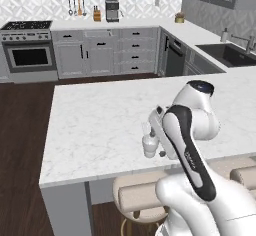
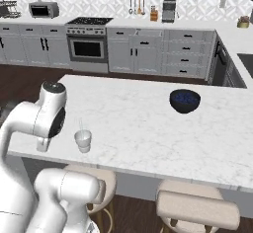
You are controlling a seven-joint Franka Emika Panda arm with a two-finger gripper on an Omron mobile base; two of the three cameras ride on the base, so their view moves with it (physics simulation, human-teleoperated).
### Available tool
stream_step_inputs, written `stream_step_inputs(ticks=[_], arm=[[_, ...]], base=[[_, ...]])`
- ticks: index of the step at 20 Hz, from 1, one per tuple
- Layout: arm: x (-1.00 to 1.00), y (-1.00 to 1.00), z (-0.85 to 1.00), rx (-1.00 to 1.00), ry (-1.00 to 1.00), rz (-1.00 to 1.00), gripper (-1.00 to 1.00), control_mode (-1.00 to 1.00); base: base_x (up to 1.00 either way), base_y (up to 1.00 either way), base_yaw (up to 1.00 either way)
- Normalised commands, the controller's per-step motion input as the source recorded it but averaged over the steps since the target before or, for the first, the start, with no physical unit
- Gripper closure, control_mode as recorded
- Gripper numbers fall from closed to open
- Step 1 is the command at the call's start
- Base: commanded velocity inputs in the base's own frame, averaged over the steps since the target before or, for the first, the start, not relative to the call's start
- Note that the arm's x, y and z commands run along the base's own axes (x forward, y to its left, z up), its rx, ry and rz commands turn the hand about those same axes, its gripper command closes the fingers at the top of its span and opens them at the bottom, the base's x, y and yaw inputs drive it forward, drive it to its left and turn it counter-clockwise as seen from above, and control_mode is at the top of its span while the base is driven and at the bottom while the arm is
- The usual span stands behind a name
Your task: Take a straw from the drawer in front and place it inside the glass cup on the dining counter.
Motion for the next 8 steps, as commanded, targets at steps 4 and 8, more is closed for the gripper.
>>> stream_step_inputs(ticks=[4, 8], arm=[[0.0, 0.98, -0.02, -0.35, 0.0, 0.0, -1.0, -1.0], [0.03, 1.0, -0.01, -0.26, 0.0, 0.0, -1.0, -1.0]], base=[[0.0, 0.0, 0.0], [0.0, 0.0, 0.0]])
